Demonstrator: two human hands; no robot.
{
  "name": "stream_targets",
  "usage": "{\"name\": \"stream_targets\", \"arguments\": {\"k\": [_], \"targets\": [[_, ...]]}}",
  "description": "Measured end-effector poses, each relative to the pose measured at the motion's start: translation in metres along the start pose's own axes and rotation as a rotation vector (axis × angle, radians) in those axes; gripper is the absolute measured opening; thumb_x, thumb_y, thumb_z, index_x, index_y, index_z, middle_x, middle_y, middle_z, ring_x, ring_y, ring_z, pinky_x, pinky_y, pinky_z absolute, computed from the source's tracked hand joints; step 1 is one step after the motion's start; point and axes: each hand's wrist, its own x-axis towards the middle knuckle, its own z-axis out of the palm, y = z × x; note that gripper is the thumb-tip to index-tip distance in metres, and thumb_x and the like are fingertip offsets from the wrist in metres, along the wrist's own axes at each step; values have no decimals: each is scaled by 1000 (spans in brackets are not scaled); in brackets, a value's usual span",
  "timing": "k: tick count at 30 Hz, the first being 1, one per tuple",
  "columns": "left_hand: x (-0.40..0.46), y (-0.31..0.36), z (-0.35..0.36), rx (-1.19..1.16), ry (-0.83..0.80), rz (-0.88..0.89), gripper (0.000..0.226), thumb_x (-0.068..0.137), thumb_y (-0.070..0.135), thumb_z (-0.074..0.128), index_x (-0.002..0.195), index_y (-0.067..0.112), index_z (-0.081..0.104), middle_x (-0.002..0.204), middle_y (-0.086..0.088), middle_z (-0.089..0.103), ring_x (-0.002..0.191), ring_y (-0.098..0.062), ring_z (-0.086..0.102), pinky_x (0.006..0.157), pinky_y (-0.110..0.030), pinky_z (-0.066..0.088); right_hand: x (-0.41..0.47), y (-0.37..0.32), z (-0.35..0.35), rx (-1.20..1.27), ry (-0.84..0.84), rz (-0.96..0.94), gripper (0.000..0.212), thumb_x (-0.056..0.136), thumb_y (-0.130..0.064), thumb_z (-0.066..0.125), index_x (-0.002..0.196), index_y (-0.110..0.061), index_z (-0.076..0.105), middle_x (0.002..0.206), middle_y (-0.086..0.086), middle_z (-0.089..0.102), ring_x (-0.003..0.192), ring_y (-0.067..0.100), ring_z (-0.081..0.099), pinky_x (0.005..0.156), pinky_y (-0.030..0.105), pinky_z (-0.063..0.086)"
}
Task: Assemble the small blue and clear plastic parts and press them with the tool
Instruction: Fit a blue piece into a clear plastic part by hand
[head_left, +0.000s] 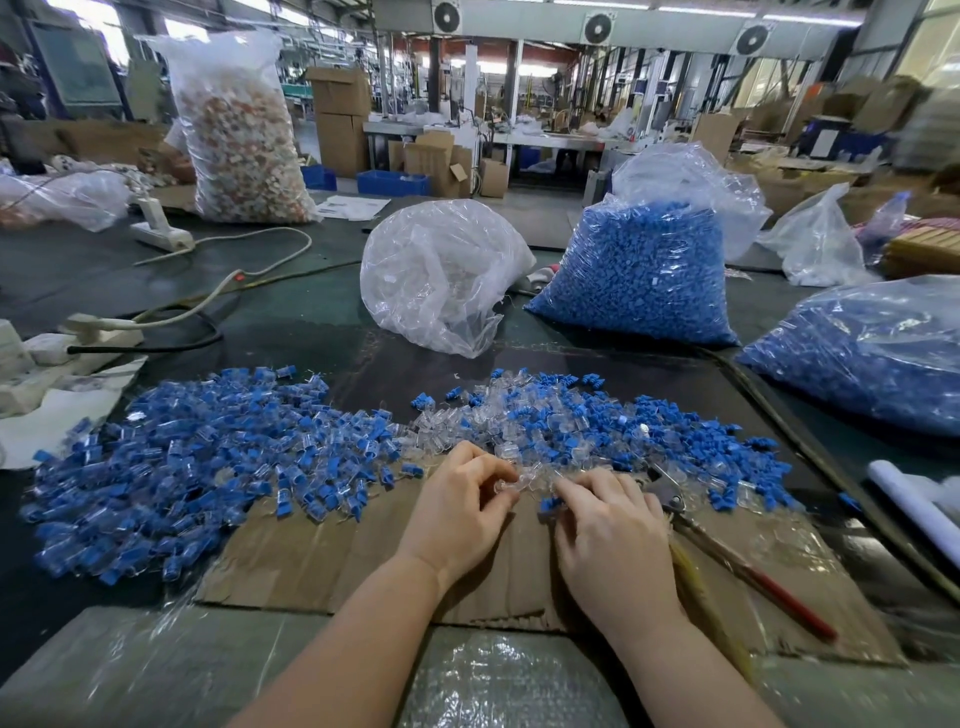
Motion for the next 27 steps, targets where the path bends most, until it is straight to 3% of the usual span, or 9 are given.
{"name": "stream_targets", "arguments": {"k": [6,11,16,20,23,27], "targets": [[0,1,-1,-10,23,21,10,84,13,66,94,17,66,86,13,50,80,-5,53,77,-8,42,-2,-1,4,-16,6,-88,26,61,-13,83,84,-21,73,79,-2,63,75,22,61,63,34,48],[0,3,0,-11,-26,45,28,90,16,58,118,16,61,88,16,43,77,0,48,76,-3,37,-1,-1,6,20,40,-99,22,62,-9,83,77,-20,70,81,-2,62,76,21,60,64,33,48],[0,4,1,8,-46,39,17,88,20,61,104,17,65,88,20,45,80,8,48,78,2,34,-3,1,8,156,77,-32,20,73,-5,75,89,-17,71,87,-3,66,80,21,62,71,34,48],[2,7,0,29,-71,6,16,85,24,64,100,19,68,90,16,54,83,1,51,77,1,36,-4,4,8,235,79,12,18,78,-12,60,91,-15,72,88,-3,70,82,21,64,75,36,49],[2,7,1,95,-58,1,15,85,24,66,100,23,69,92,11,60,81,2,49,73,-1,35,-4,5,8,275,100,34,20,76,0,68,92,-10,74,86,3,67,80,25,61,73,38,50],[4,10,3,37,-16,-48,30,86,15,64,115,20,65,82,19,50,75,5,48,71,4,34,-3,7,6,362,85,79,27,74,8,71,96,-8,74,83,3,63,79,23,58,71,33,50]]}}
